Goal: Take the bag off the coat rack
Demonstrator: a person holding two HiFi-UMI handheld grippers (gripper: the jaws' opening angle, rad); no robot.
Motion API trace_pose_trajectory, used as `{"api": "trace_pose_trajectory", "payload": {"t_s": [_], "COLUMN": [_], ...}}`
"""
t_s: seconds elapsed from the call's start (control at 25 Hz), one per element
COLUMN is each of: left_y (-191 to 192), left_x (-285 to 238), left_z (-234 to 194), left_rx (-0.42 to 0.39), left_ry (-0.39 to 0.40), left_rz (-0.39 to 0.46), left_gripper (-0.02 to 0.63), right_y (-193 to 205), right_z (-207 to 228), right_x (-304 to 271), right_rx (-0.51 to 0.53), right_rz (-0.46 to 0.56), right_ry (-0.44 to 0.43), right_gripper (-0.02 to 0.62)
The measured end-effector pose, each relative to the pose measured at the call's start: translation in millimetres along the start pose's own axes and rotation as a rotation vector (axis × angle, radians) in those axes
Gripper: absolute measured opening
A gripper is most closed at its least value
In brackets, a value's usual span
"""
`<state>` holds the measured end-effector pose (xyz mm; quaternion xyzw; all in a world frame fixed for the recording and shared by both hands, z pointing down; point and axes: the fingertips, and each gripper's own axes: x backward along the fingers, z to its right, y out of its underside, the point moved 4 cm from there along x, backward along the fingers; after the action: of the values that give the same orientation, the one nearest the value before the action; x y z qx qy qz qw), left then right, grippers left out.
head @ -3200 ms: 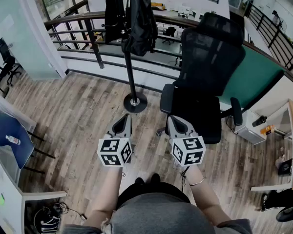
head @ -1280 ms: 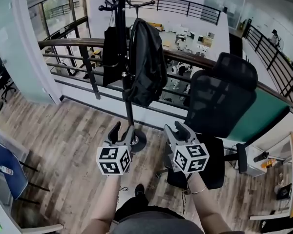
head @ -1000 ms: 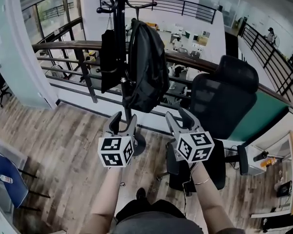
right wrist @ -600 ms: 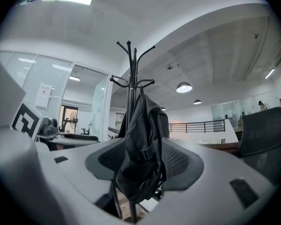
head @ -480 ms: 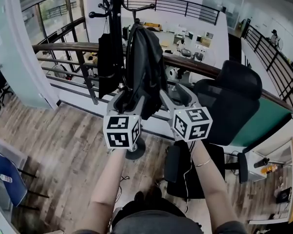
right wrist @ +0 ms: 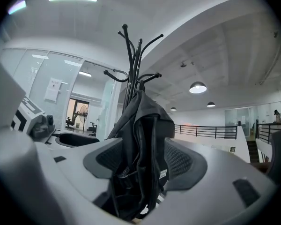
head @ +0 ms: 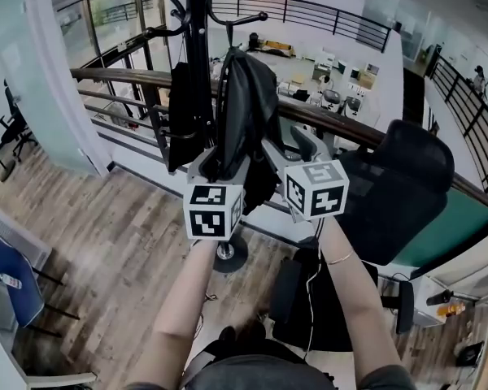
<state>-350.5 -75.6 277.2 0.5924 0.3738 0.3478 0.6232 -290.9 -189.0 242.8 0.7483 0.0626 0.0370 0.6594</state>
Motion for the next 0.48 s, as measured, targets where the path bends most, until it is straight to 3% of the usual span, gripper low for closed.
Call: {"api": "trace_pose_trajectory", "payload": {"t_s": [0.48], "left_y": [8], "left_x": [-41], "left_z": [-6], "left_rx": [-0.006], "left_ry": [-0.026], "left_rz": [-0.062], "left_gripper": [0.258], "right_y": [1], "right_z": [10], "right_x": [-51], "right_rx": [0.017], "right_rz": [-0.014], "right_ry": [-0.069], "right_gripper": [0.301]}}
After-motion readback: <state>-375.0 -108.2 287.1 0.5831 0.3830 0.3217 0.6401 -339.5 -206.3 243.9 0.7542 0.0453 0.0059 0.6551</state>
